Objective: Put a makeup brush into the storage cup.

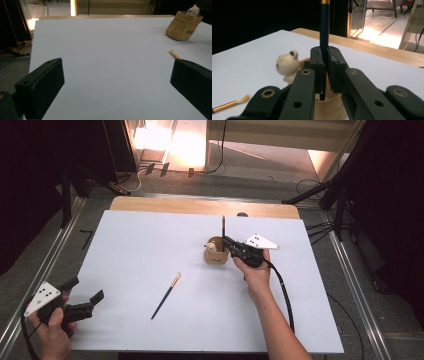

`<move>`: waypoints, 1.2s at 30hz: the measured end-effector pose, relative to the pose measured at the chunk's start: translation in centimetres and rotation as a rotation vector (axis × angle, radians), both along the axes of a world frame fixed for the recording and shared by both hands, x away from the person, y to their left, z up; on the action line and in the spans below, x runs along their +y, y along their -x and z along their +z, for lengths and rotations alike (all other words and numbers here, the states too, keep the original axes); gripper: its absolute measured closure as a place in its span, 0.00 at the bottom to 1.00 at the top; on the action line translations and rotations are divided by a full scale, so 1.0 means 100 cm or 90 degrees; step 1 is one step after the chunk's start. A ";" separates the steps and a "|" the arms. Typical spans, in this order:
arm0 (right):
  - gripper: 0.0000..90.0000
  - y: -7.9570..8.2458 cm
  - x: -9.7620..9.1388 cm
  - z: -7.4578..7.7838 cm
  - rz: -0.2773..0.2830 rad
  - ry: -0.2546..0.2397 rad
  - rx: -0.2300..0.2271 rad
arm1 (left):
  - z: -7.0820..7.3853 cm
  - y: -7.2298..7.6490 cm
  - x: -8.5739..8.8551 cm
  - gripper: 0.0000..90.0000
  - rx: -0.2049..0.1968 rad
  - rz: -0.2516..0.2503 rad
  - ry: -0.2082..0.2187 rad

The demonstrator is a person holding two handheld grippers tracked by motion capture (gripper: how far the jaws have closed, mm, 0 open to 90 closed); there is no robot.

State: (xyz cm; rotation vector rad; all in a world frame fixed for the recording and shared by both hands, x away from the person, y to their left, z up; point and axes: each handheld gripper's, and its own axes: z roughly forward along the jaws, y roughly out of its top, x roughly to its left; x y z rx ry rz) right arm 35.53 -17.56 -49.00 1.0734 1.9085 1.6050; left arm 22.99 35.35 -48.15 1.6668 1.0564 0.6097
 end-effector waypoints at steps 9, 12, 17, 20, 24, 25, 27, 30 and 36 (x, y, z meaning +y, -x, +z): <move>0.85 0.000 -0.001 0.000 -0.009 0.004 0.006 | 0.000 0.000 0.000 0.00 0.000 0.000 -0.001; 0.74 0.000 0.000 0.001 -0.007 0.008 0.010 | 0.000 0.000 0.000 0.00 0.000 0.002 0.000; 0.61 0.002 0.000 0.002 -0.002 0.011 0.007 | 0.000 0.000 0.000 0.00 0.000 0.002 0.001; 0.54 0.003 -0.001 0.005 0.004 0.008 -0.001 | 0.000 0.000 0.000 0.00 0.000 0.002 0.000; 0.45 0.006 -0.005 0.009 0.018 -0.005 0.003 | 0.000 0.000 0.000 0.00 0.000 0.002 0.000; 0.44 0.007 -0.006 0.010 0.022 -0.001 -0.003 | 0.000 0.000 0.000 0.00 0.000 0.001 0.000; 0.39 0.009 -0.008 0.012 0.021 0.006 -0.012 | 0.000 0.000 -0.001 0.00 0.000 0.001 -0.003; 0.32 0.012 -0.010 0.014 0.018 0.013 -0.019 | 0.000 0.000 -0.001 0.00 -0.001 0.000 -0.003; 0.28 0.022 -0.015 0.018 0.013 0.022 -0.052 | 0.000 0.000 -0.001 0.00 0.000 0.001 -0.003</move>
